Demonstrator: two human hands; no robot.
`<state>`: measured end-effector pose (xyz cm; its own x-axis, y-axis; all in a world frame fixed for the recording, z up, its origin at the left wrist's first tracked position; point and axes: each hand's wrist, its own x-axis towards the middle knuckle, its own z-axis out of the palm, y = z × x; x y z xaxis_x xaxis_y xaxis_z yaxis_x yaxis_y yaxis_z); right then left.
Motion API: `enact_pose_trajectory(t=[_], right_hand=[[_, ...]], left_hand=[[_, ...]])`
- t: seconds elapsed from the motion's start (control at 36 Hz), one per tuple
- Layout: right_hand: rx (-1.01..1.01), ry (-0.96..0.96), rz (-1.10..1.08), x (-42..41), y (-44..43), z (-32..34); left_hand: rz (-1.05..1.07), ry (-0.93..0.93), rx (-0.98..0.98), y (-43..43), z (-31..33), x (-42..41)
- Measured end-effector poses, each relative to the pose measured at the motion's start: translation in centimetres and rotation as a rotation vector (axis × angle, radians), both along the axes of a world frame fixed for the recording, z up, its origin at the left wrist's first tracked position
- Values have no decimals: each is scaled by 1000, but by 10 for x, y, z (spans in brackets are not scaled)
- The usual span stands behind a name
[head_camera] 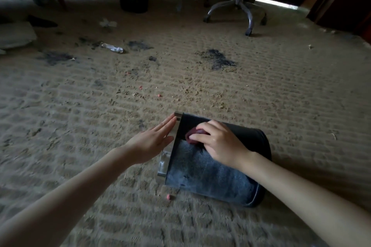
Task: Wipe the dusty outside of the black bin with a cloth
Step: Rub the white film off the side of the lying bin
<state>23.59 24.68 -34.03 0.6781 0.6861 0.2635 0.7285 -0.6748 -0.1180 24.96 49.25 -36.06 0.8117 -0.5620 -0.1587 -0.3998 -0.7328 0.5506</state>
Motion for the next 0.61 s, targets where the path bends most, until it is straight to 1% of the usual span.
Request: enact_pose_trajectory(t=[0.11,0.22,0.33,0.39,0.44,0.53,0.61], right_hand=[[-25,-25,-67,-15,-47,2],[-91,-62,-146,-37,-98,10],[-155,-33,-206,-40,-122,21],[-159,-44,-190,-33,-113,27],[-105,-59,-150,-23,-90,29],[-31,-95,-48,-7,-36,26],[-28,-113,47,7,17,21]], left_hand=[[-4,-14,29,2,0,0],[-13,-15,31,3,-2,-1],[-18,-9,21,3,-5,2],[-3,-3,32,2,-6,5],[20,1,39,-1,-7,6],[50,-12,42,-5,-6,6],[78,-31,-12,-7,-11,6]])
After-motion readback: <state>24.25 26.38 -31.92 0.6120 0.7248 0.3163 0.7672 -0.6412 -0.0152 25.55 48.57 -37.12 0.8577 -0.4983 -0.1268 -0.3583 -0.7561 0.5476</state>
